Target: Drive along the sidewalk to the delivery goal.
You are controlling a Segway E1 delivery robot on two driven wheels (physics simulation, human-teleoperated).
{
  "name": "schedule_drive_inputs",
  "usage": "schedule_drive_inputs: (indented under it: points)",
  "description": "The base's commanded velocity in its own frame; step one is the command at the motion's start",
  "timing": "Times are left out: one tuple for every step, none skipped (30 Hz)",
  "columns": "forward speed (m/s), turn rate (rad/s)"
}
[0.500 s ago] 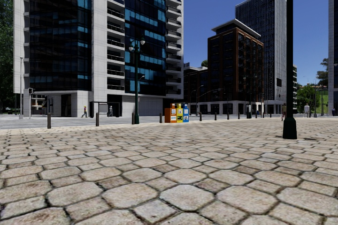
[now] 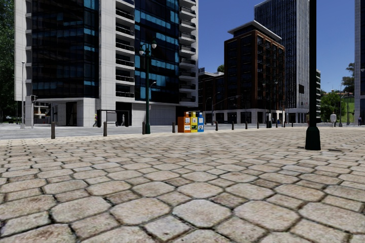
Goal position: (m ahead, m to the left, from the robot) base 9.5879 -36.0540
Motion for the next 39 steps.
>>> schedule_drive_inputs:
  points:
    - [0.00,0.00]
    - [0.00,0.00]
    - [0.00,0.00]
    - [0.00,0.00]
    - [0.00,0.00]
    - [0.00,0.00]
    - [0.00,0.00]
    - [0.00,0.00]
    - [0.00,0.00]
    - [0.00,0.00]
    - [0.00,0.00]
    - [0.00,0.00]
    - [0.00,0.00]
    - [0.00,0.00]
    - [0.00,0.00]
    - [0.26,0.00]
    - [0.59,0.00]
    - [0.73,0.00]
    - [0.78,0.00]
    - [0.78,0.00]
    - [0.86,0.00]
    - [1.05,0.00]
    - [1.37,0.00]
    - [1.61,0.00]
    - [1.67,0.00]
    - [1.67,0.00]
    - [1.65,0.00]
    - [1.65,0.00]
    - [1.65,0.00]
    - [1.65,0.00]
    - [1.65,0.00]
    - [1.64,0.00]
    - [1.64,0.00]
    - [1.67,0.00]
    - [1.67,0.00]
    - [1.73,0.00]
    - [1.81,0.00]
    - [1.90,0.00]
    - [1.93,0.00]
